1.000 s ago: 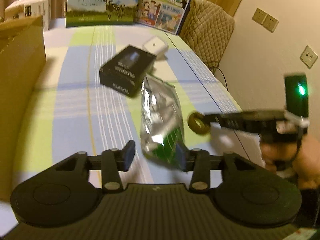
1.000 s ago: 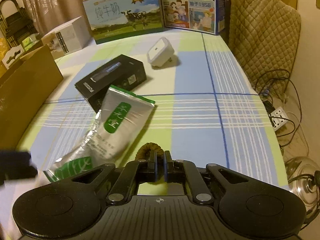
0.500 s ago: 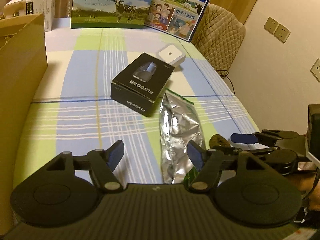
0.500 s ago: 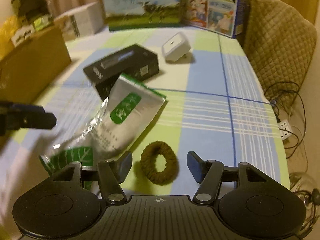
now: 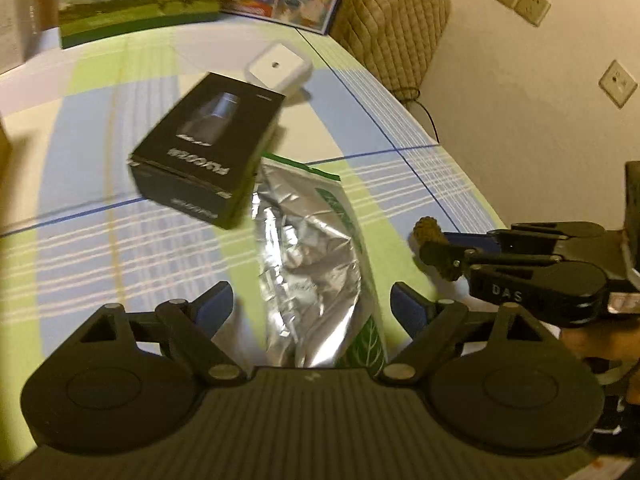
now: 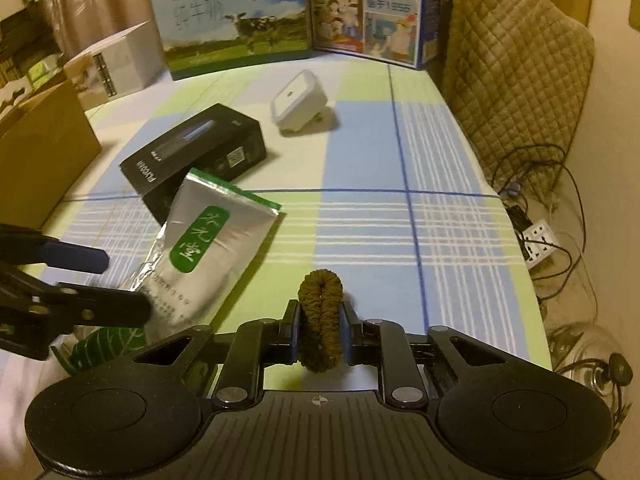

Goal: Organize objects
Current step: 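Lift the foil bag and scrunchie and carry them toward the cardboard box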

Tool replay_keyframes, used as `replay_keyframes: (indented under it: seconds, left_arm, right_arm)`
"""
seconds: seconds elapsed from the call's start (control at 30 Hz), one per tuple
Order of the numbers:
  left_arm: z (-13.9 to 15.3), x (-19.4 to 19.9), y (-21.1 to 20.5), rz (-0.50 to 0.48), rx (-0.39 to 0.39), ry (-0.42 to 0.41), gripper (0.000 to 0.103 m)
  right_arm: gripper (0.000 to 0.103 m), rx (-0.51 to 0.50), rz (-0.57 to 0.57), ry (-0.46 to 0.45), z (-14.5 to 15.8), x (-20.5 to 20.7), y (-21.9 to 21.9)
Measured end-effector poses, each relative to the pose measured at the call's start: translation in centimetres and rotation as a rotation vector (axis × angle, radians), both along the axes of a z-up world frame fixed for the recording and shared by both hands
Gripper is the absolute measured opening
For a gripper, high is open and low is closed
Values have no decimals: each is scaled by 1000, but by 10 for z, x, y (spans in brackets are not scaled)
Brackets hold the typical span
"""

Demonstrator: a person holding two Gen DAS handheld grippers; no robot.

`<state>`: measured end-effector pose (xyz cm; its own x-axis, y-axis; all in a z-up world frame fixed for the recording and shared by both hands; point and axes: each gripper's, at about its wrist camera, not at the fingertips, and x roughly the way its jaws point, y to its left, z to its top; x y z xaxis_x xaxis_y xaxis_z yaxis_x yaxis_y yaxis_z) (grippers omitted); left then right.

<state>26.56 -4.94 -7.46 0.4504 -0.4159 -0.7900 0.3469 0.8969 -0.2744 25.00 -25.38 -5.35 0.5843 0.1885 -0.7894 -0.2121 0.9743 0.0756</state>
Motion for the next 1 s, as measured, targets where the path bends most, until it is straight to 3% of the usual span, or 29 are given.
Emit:
replay_keyframes:
  seconds: [0.17, 0.23, 0.4, 0.47, 0.6, 1.0]
  left_arm:
    - [-13, 12, -16, -36, 35, 54, 82]
    - [-17, 14, -21, -40, 45, 64, 77]
    - [-19, 14, -28, -39, 104, 35, 71]
    - [-17, 13, -27, -52, 85, 41, 51]
    - [-11, 8, -27, -58, 93, 44, 41]
    - [9, -42, -2, 6, 51, 28, 37]
  right_arm:
    - [16, 11, -3, -2, 2, 0, 0]
    - [16, 16, -2, -5, 2, 0, 1]
    - [16, 23, -7, -5, 3, 0, 0]
    - [16, 27, -15, -5, 4, 0, -2]
    - [16, 36, -25, -7, 5, -2, -3]
    - [16, 55, -12, -37, 16, -23, 5]
